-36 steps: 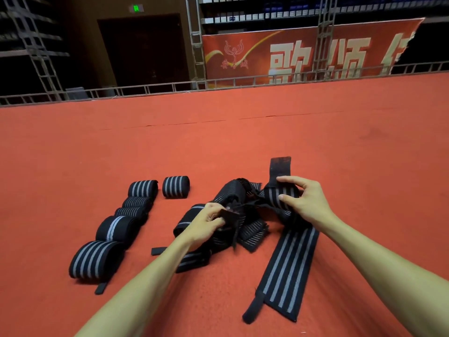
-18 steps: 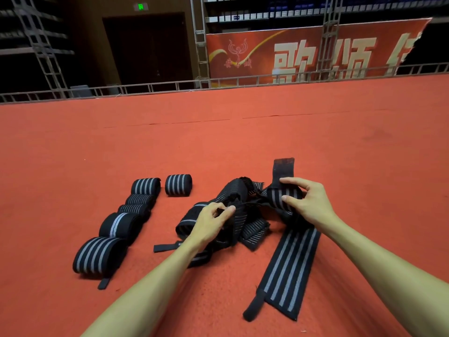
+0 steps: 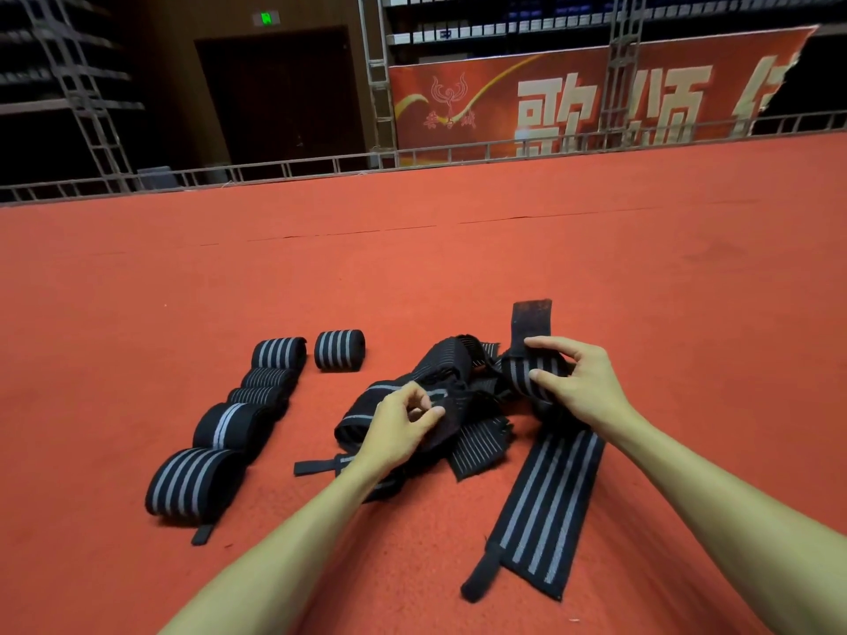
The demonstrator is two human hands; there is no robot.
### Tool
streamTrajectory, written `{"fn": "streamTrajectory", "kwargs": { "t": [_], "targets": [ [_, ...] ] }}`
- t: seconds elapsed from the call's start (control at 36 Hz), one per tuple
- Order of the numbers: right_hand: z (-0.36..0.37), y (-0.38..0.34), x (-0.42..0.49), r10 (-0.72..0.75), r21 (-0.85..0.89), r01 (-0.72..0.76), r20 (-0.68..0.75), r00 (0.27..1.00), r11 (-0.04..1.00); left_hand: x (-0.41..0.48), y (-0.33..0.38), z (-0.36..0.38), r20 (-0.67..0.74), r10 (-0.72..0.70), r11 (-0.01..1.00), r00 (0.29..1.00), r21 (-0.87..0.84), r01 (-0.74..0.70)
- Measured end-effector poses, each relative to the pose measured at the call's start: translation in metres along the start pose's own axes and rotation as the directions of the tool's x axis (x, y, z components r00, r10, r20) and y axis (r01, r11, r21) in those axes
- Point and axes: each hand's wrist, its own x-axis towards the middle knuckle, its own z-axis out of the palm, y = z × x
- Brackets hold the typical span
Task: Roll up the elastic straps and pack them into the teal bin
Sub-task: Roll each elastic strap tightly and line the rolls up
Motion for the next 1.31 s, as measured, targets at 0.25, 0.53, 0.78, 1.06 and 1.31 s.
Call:
{"fn": "streamTrajectory", "kwargs": {
  "t": [0.25, 0.53, 0.78, 1.06, 1.31],
  "targets": [
    [-0.001, 0.0, -0.002, -0.001, -0.007, 0.001, 0.001, 1.0, 1.0, 0.0, 0.012, 0.004, 0.074, 0.066, 0.972, 0.995, 0.221, -0.081],
    [0.008, -0.017, 0.0, -0.106, -0.033, 0.105, -0.037, 0.994, 0.994, 0.01, 0.03, -0.022, -0.072, 0.055, 0.995, 0.996, 0.083, -0.049],
    [0.033, -0.062, 0.019, -0.232, 0.013, 0.235, -0.101, 0.967, 0.972, 0.035, 0.086, -0.104, -0.122, 0.124, 0.991, 0.985, -0.033, -0.129],
    [0.014, -0.138, 0.047, -0.349, 0.103, 0.359, -0.106, 0.931, 0.928, 0.043, 0.15, -0.17, -0.242, 0.207, 0.965, 0.948, -0.109, -0.239],
    [-0.019, -0.21, 0.067, -0.459, 0.123, 0.476, -0.145, 0.877, 0.871, 0.055, 0.199, -0.201, -0.304, 0.152, 0.972, 0.94, -0.128, -0.198]
  ]
}}
